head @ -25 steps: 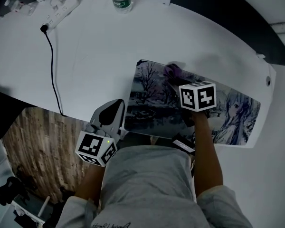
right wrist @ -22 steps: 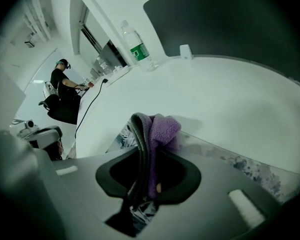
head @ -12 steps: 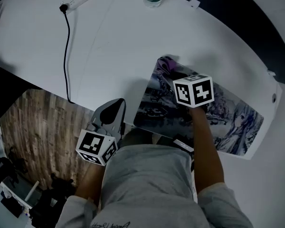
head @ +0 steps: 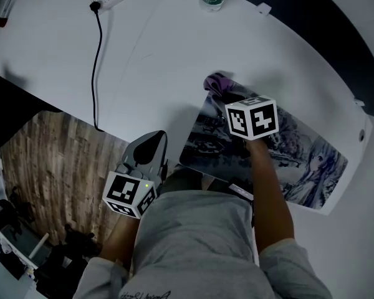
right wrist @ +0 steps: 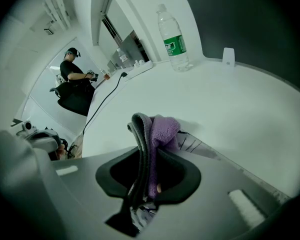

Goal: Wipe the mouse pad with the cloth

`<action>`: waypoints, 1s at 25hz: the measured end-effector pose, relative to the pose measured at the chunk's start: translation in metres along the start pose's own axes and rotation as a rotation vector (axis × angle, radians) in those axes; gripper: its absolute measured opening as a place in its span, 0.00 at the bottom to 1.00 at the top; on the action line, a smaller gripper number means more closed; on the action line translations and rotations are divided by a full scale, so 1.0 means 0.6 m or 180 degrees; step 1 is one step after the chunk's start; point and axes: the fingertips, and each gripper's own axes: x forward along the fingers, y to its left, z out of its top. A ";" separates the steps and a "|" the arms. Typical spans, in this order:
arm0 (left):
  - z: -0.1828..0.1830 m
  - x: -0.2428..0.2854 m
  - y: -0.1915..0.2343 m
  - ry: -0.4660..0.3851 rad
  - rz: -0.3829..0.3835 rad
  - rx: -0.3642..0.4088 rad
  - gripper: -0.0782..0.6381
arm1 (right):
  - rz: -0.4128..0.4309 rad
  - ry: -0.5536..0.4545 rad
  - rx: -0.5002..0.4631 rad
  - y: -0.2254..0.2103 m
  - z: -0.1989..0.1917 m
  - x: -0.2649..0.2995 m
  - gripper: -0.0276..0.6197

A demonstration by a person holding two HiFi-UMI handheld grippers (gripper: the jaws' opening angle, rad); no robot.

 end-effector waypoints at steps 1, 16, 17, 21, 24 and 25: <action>0.000 0.000 -0.002 0.0008 -0.0005 0.0016 0.13 | 0.0007 -0.0036 0.0020 0.000 0.000 -0.003 0.18; -0.012 0.080 -0.179 0.0244 -0.0682 0.0382 0.13 | 0.0049 -0.0682 0.0351 -0.058 -0.054 -0.176 0.19; -0.015 0.087 -0.195 0.0266 -0.0724 0.0416 0.13 | 0.0003 -0.0721 0.0390 -0.073 -0.066 -0.196 0.19; -0.021 0.109 -0.257 0.0314 -0.0823 0.0528 0.13 | -0.0173 -0.0854 0.0564 -0.133 -0.120 -0.273 0.19; -0.021 0.127 -0.312 0.0343 -0.0963 0.0647 0.13 | -0.0285 -0.0942 0.0744 -0.174 -0.165 -0.320 0.19; -0.022 0.132 -0.333 0.0348 -0.1001 0.0676 0.13 | -0.0318 -0.0955 0.0786 -0.187 -0.181 -0.335 0.19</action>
